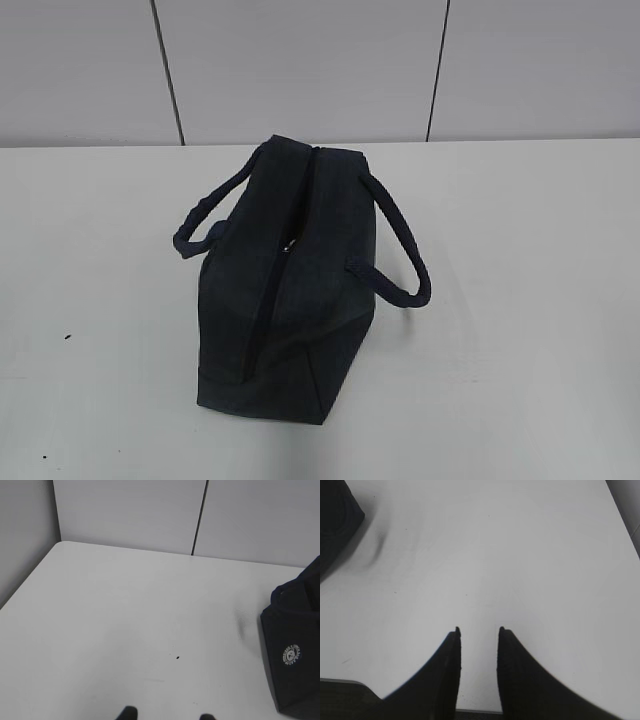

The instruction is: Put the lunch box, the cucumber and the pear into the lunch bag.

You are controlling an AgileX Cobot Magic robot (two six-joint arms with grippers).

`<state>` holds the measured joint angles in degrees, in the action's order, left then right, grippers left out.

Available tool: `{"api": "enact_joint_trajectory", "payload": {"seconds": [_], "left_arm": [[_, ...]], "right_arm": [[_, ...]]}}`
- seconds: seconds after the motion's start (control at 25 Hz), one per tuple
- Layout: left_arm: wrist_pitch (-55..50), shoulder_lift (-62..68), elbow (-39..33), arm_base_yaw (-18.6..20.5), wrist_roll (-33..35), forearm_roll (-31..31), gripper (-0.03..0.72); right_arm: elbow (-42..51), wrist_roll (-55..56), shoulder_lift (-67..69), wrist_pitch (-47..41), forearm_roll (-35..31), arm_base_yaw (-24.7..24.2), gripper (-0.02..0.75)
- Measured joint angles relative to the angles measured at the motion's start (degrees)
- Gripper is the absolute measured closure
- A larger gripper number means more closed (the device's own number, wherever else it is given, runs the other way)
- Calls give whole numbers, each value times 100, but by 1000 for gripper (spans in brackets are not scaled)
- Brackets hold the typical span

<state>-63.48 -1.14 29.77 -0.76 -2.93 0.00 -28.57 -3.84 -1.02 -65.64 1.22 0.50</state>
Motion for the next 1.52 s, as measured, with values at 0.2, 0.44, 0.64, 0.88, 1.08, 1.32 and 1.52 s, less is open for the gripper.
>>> {"api": "enact_joint_trajectory", "payload": {"seconds": [0.2,0.44,0.64,0.88,1.08,1.32,1.52], "left_arm": [[0,0,0,0,0,0,447],[0,0,0,0,0,0,447],[0,0,0,0,0,0,447],[0,0,0,0,0,0,447],[0,0,0,0,0,0,447],[0,0,0,0,0,0,447],[0,0,0,0,0,0,447]], "right_arm": [[0,0,0,0,0,0,533],[0,0,0,0,0,0,532],[0,0,0,0,0,0,532],[0,12,0,0,0,0,532],[0,12,0,0,0,0,533],[0,12,0,0,0,0,533],[0,12,0,0,0,0,532]]}}
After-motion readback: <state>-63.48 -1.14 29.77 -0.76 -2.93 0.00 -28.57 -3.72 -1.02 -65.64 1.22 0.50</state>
